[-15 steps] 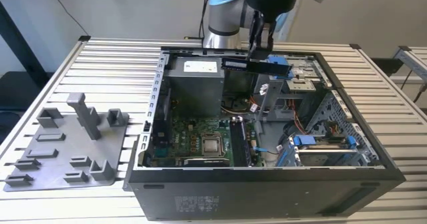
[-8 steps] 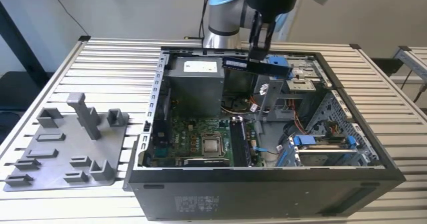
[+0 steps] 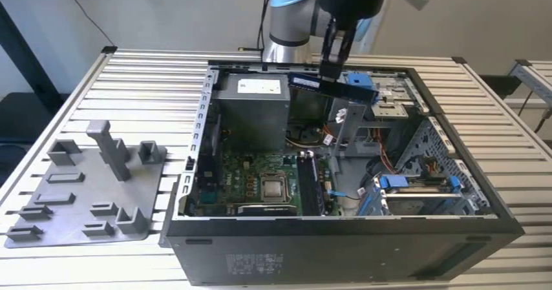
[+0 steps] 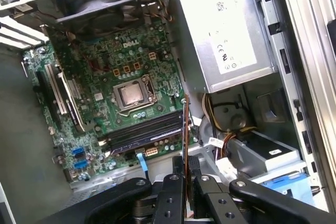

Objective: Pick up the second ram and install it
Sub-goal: 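Insert the second ram into the second slot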

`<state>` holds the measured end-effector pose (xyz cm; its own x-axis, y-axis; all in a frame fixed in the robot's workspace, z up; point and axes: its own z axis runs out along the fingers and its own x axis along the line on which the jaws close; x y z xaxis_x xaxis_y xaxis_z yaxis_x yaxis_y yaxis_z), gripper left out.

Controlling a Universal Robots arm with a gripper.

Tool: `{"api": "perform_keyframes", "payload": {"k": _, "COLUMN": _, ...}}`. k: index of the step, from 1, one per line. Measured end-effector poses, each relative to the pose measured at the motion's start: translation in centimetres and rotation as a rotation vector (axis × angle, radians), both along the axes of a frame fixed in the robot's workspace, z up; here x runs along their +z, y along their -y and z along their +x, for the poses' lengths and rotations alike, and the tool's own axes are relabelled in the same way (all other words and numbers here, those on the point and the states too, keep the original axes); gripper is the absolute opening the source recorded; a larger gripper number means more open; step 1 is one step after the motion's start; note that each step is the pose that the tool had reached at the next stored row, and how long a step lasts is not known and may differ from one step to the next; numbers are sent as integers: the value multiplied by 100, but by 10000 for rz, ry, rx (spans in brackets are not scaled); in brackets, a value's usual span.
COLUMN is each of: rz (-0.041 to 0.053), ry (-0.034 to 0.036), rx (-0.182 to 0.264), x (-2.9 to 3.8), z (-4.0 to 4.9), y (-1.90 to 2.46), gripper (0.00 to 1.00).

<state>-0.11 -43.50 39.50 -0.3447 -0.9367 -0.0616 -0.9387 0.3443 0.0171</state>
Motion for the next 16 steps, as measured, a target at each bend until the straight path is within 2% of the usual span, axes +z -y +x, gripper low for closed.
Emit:
{"api": "perform_keyframes", "payload": {"k": 9, "rz": -5, "ry": -1, "rx": -1089, "x": -4, "z": 0, "y": 6, "gripper": 14}}
{"api": "perform_keyframes", "payload": {"k": 16, "rz": -7, "ry": 0, "rx": -2154, "x": -10, "z": 0, "y": 6, "gripper": 14}}
